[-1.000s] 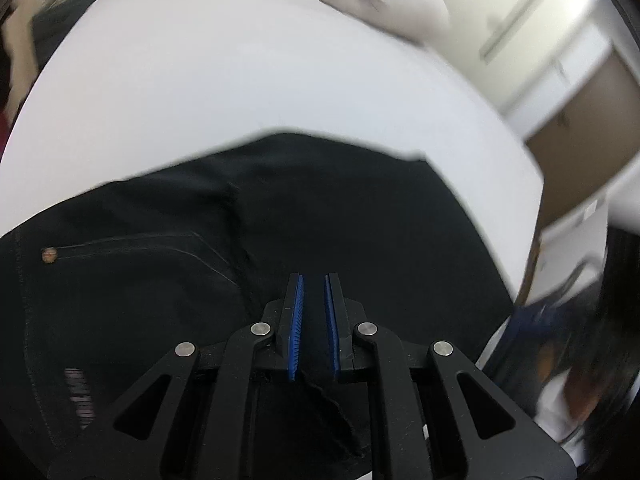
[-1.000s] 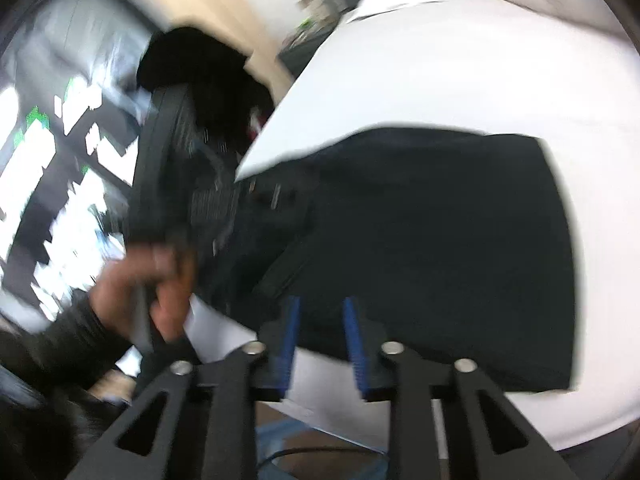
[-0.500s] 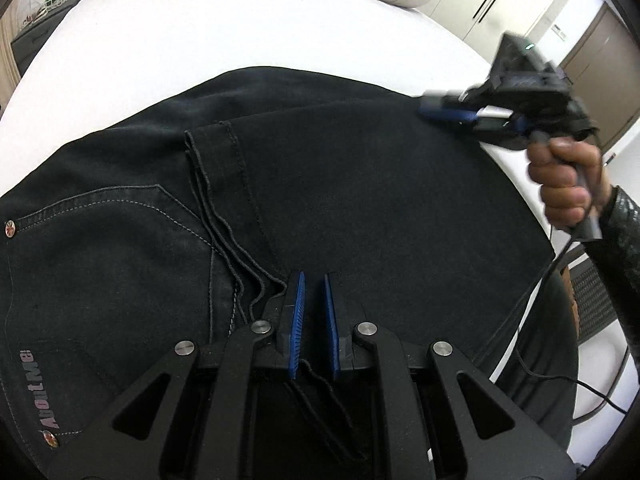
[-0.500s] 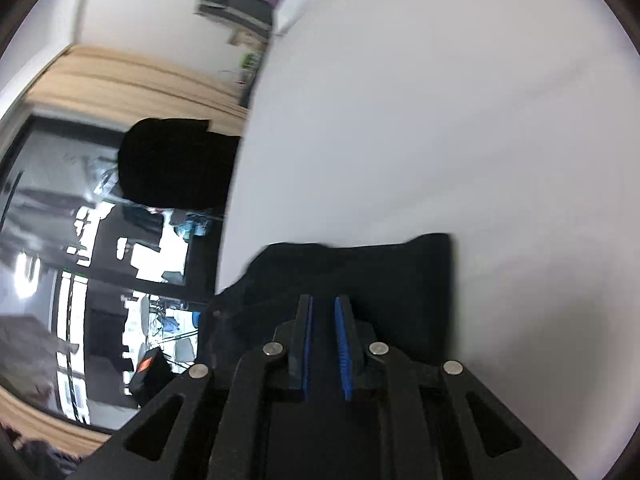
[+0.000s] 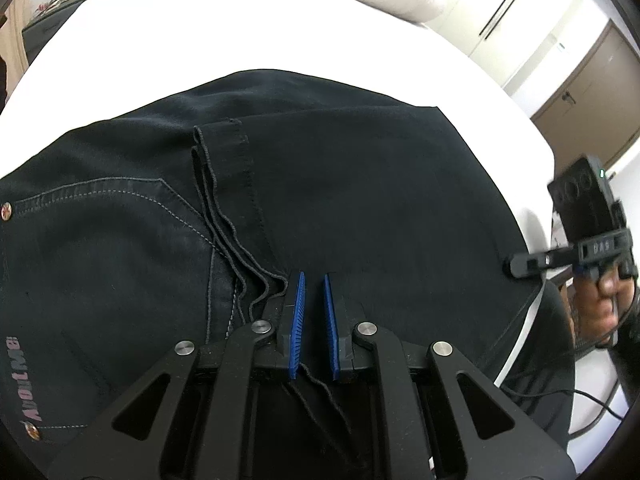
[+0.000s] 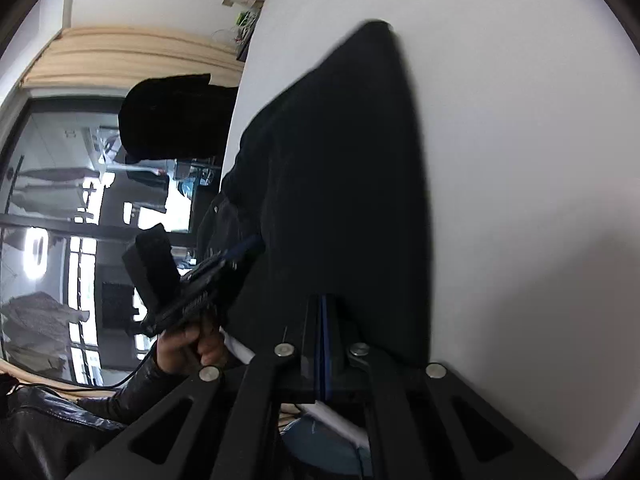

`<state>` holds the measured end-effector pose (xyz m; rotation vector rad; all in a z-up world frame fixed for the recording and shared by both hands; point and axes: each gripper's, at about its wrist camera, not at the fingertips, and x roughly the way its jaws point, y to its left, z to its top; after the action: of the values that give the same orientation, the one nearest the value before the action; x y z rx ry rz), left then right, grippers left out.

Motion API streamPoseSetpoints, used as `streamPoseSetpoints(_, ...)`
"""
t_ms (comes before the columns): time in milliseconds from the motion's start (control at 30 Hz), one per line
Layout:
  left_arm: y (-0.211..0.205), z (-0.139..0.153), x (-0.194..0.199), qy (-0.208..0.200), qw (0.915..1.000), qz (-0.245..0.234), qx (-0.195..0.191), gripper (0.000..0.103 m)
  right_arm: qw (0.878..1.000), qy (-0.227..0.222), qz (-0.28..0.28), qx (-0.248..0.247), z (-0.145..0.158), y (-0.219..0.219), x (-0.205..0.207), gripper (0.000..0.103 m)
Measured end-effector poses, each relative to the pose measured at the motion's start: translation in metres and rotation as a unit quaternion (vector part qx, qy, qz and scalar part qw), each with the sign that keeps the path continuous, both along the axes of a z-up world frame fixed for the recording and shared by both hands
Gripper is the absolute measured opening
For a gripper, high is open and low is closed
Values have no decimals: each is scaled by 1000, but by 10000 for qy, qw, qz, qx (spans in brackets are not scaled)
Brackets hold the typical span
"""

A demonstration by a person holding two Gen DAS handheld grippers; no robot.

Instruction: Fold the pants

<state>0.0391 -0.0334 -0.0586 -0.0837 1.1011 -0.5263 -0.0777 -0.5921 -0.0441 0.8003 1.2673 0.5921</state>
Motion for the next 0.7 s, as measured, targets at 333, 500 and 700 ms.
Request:
streamPoseSetpoints(333, 21, 7, -22, -278, 9986, 53, -447, 10, 9978, -331, -269, -513, -2, 8, -7, 0)
streamPoseSetpoints(500, 69, 38, -52, -415, 9928, 610, -943, 10, 9960, -353, -355, -741, 2, 9, -6, 0)
streamPoseSetpoints(700, 184, 72, -119, -609, 9643, 1979, -1653, 11, 9931, -490, -527, -929, 8, 10, -9, 0)
